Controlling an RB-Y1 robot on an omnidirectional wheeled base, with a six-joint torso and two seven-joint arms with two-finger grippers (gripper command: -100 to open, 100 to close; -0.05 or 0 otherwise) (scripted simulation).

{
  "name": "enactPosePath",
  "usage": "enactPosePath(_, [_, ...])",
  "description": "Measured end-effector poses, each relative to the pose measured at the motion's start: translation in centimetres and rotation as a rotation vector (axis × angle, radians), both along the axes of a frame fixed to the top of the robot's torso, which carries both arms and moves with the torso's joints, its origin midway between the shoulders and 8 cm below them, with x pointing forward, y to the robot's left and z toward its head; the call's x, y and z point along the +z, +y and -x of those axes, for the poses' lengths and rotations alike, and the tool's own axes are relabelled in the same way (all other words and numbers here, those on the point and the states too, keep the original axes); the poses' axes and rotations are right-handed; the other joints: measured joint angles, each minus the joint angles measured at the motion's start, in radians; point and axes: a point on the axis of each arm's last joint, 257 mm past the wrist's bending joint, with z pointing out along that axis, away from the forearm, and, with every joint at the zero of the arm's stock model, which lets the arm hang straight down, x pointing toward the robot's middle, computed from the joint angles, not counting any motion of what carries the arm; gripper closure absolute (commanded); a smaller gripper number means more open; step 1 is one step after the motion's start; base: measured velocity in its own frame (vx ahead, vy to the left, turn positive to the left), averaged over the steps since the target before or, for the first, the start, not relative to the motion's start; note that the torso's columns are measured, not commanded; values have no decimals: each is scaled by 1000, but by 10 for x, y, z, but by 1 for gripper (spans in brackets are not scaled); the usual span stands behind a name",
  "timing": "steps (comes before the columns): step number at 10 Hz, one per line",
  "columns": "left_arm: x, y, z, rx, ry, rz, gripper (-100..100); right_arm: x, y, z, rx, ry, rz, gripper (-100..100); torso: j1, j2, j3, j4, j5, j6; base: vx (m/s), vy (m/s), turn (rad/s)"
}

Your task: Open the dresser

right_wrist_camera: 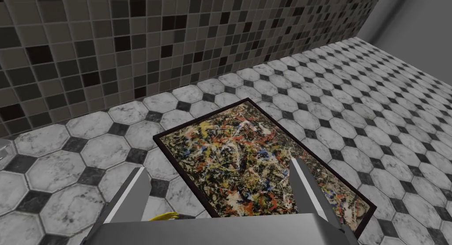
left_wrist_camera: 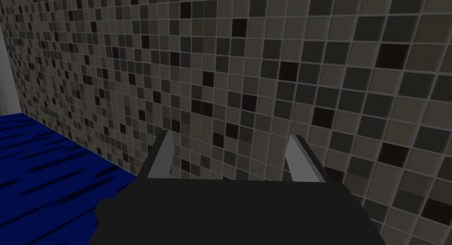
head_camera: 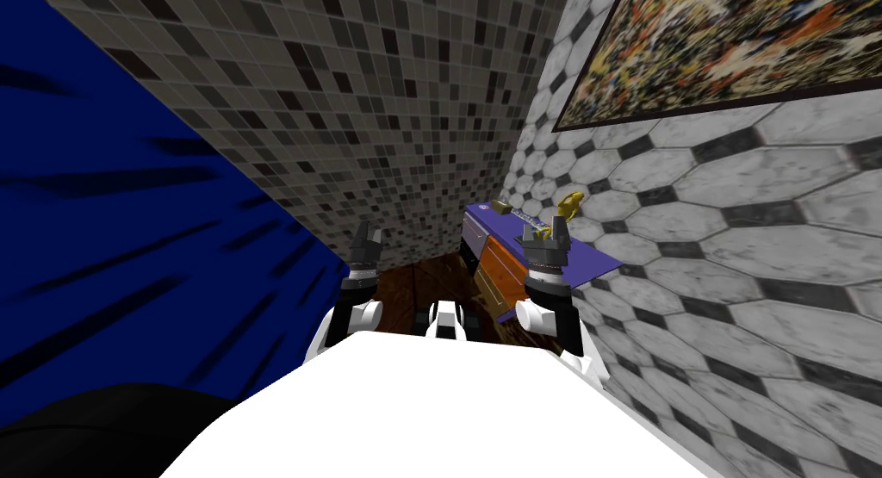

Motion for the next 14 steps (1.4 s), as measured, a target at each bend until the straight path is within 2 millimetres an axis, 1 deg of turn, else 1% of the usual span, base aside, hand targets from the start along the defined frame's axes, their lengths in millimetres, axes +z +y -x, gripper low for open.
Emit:
enactPosePath(1, [0,0,0,0,0,0,0,-20,5,-11,8,61,18,-100,-1,-1,-1,0,0,0,41,101,10])
enactPosePath(2, [0,0,0,0,0,0,0,-28,8,-16,12,92,27,-100,-3,0,0,0,-1,0,40,90,26])
enactPosePath(3, [0,0,0,0,0,0,0,-43,15,-27,17,137,41,-100,-4,0,0,0,-1,0,54,118,64])
enactPosePath(4, [0,0,0,0,0,0,0,-62,16,-37,23,193,65,-100,-2,0,0,0,-1,0,33,99,15])
enactPosePath(5, [0,0,0,0,0,0,0,-77,20,-41,26,234,72,-100,-2,1,0,1,-1,0,32,113,24])
enactPosePath(6, [0,0,0,0,0,0,0,-93,28,-48,32,278,90,-100,-1,1,0,1,0,0,22,91,22])
enactPosePath(7, [0,0,0,0,0,0,0,-105,28,-53,31,315,101,-100,-3,1,0,1,-1,0,36,92,39])
enactPosePath(8, [0,0,0,0,0,0,0,-119,34,-64,37,356,120,-100,-2,0,0,0,-1,0,35,81,26])
enactPosePath(9, [0,0,0,0,0,0,0,-135,34,-68,36,400,131,-100,-3,0,0,0,-1,0,38,112,42])
enactPosePath(10, [0,0,0,0,0,0,0,-154,41,-73,41,449,151,-100,0,0,0,0,0,0,36,99,18])
enactPosePath(12, [0,0,0,0,0,0,0,-181,47,-81,43,536,186,-100,-1,0,0,0,-1,0,39,99,35])
enactPosePath(13, [0,0,0,0,0,0,0,-198,49,-82,43,576,197,-100,-3,1,0,0,-1,0,15,43,-8])
enactPosePath(14, [0,0,0,0,0,0,0,-207,46,-84,42,595,203,-100,-5,2,1,1,-1,0,37,66,37])
